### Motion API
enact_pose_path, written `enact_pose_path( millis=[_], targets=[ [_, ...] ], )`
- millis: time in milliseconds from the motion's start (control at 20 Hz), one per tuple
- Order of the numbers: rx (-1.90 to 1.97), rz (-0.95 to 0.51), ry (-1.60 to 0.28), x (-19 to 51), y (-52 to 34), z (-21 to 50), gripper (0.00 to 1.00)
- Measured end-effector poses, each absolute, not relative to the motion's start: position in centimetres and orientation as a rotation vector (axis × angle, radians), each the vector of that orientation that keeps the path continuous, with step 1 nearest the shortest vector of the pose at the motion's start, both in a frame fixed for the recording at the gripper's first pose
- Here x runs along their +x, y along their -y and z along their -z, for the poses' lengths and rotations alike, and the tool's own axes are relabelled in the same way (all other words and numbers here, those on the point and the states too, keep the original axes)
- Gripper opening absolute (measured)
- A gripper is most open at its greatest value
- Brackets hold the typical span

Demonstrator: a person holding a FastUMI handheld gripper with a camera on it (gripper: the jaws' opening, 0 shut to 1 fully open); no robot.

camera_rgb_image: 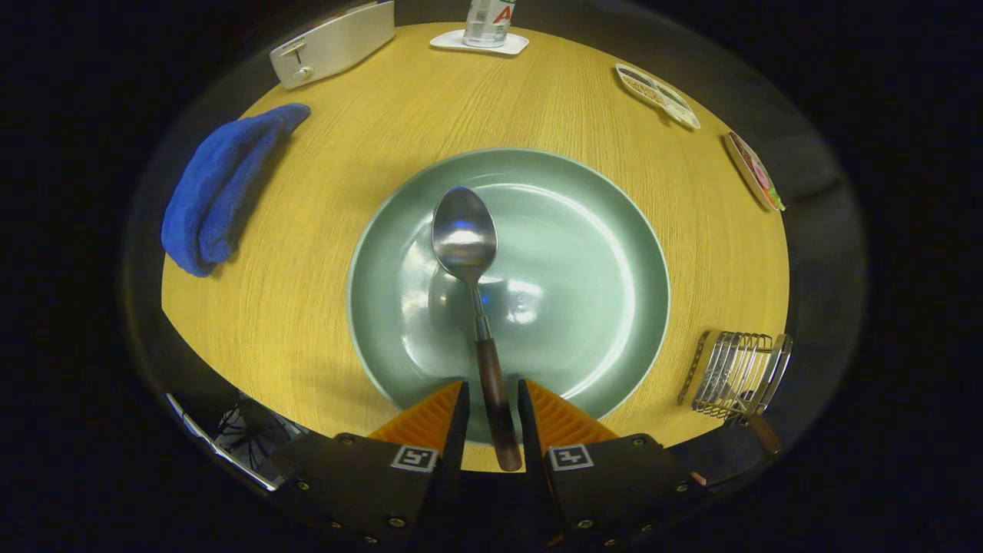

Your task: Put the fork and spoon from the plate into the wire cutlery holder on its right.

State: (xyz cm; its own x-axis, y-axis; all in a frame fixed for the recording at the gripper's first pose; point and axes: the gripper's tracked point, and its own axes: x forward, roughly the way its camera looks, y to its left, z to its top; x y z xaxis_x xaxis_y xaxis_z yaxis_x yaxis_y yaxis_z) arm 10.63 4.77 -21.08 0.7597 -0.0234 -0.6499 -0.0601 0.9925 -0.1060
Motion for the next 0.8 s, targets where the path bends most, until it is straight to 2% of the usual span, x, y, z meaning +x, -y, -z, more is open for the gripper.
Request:
enact_pose_path(
  millis=[100, 450, 500, 800],
  targets=[
    [-0.123, -0.029, -0.695, 10.7, -5.0, 21.1, 0.15],
    [-0.112, -0.005, -0.563, 11.0, -4.8, 19.0, 0.14],
    [-0.110, -0.010, -0.546, 10.7, -5.1, 18.8, 0.01],
    [-0.076, 0.041, -0.480, 9.3, -4.2, 16.7, 0.01]
  ],
)
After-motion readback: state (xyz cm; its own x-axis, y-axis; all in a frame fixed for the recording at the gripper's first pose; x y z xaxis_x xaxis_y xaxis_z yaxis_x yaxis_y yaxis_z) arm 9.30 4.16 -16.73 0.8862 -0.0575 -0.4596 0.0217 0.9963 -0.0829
